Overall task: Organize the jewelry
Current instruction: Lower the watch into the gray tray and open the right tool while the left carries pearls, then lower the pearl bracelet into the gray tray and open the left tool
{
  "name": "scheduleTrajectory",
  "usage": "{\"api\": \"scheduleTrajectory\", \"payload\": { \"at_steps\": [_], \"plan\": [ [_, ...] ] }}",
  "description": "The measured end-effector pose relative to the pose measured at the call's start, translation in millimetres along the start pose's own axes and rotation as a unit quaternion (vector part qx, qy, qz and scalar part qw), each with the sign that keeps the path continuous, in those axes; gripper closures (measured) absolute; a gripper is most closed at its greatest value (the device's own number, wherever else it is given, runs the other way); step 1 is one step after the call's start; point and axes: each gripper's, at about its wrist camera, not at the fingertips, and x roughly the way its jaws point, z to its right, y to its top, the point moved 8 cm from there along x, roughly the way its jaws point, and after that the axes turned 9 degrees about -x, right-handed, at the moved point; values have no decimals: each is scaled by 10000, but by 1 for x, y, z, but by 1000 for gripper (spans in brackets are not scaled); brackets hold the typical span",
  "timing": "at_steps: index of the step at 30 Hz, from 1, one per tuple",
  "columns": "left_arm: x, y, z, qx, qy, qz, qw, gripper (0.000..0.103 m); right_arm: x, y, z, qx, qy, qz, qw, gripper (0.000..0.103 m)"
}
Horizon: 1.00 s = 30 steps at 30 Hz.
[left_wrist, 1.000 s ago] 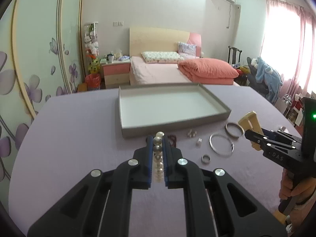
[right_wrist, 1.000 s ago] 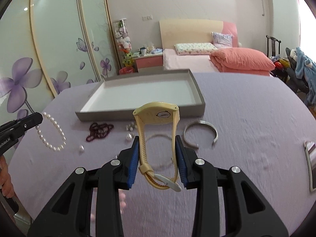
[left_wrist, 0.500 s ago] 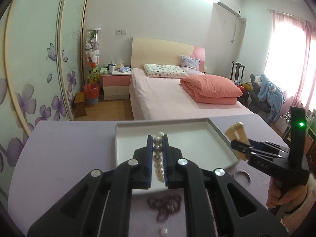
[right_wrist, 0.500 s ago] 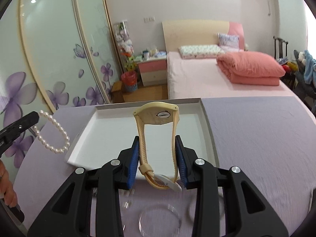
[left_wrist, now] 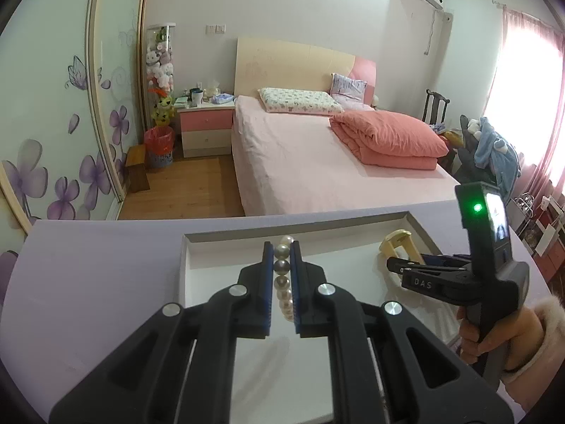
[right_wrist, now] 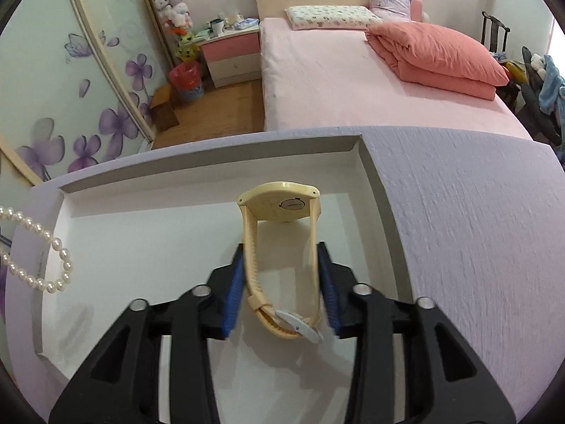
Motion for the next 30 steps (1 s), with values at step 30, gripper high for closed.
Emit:
{"api": "scheduleTrajectory", "payload": {
  "at_steps": [30],
  "plan": [
    [-5, -14, -44, -396, 456, 66, 9982, 54, -78, -27, 1, -462, 23, 1104, 9928, 34]
  ]
}}
